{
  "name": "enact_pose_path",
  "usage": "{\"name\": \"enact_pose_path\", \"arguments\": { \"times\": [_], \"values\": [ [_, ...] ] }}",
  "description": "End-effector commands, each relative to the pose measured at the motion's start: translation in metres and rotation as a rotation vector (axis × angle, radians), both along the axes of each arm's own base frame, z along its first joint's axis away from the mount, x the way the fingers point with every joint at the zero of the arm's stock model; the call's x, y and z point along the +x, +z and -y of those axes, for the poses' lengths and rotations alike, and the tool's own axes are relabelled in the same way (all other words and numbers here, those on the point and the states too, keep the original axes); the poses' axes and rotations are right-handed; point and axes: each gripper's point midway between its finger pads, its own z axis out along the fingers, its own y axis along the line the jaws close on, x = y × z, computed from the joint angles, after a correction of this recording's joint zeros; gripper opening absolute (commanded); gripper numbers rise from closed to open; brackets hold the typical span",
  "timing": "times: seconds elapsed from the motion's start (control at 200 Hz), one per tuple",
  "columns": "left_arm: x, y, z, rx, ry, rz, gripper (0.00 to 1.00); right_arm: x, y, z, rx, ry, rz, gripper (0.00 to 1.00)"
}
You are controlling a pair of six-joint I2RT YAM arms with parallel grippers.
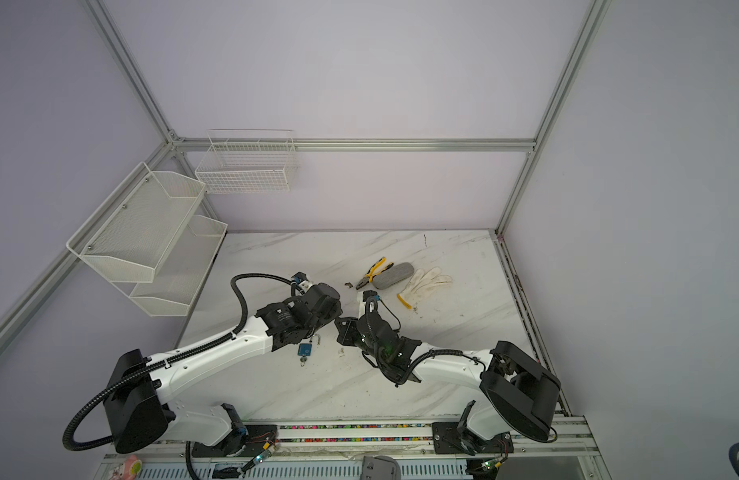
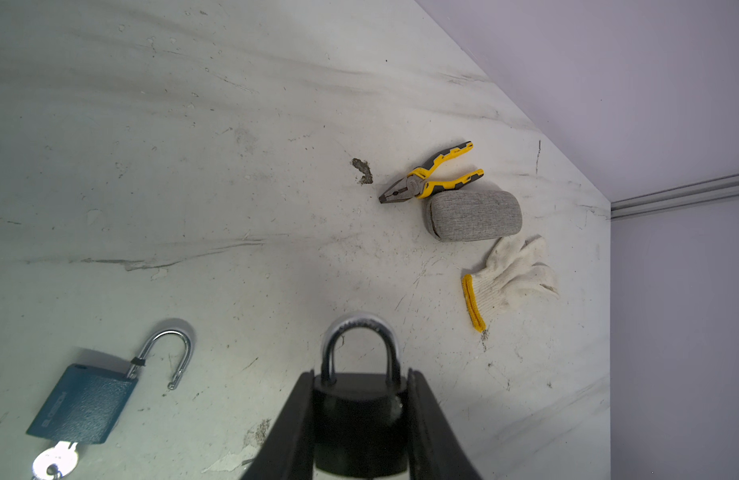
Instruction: Unlock with the key
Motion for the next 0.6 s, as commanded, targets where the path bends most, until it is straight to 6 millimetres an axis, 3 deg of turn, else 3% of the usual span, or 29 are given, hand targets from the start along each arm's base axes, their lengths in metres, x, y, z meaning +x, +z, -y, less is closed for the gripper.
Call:
{"name": "enact_pose_path", "arguments": {
  "times": [0.0, 0.225, 0.425, 0.595],
  "values": [
    [-0.021, -0.006, -0.011, 0.060, -0.025, -0.062, 0.00, 0.023, 0.035, 0.018, 0.075, -0.144, 0.052, 0.00],
    [-0.031, -0.005, 0.002, -0.014, -0.052, -0.083, 0.00, 0.028, 0.034, 0.019, 0.062, -0.171, 0.058, 0.00],
    [-0.038, -0.001, 0.020, -0.062, -0.103, -0.087, 0.00, 0.029, 0.035, 0.002, 0.082, -0.121, 0.074, 0.00],
    [-0.039, -0.015, 0.008, 0.023, -0.080, -0.099, 0.00, 0.021, 0.043, -0.013, 0.120, -0.029, 0.068, 0.00]
  ]
}}
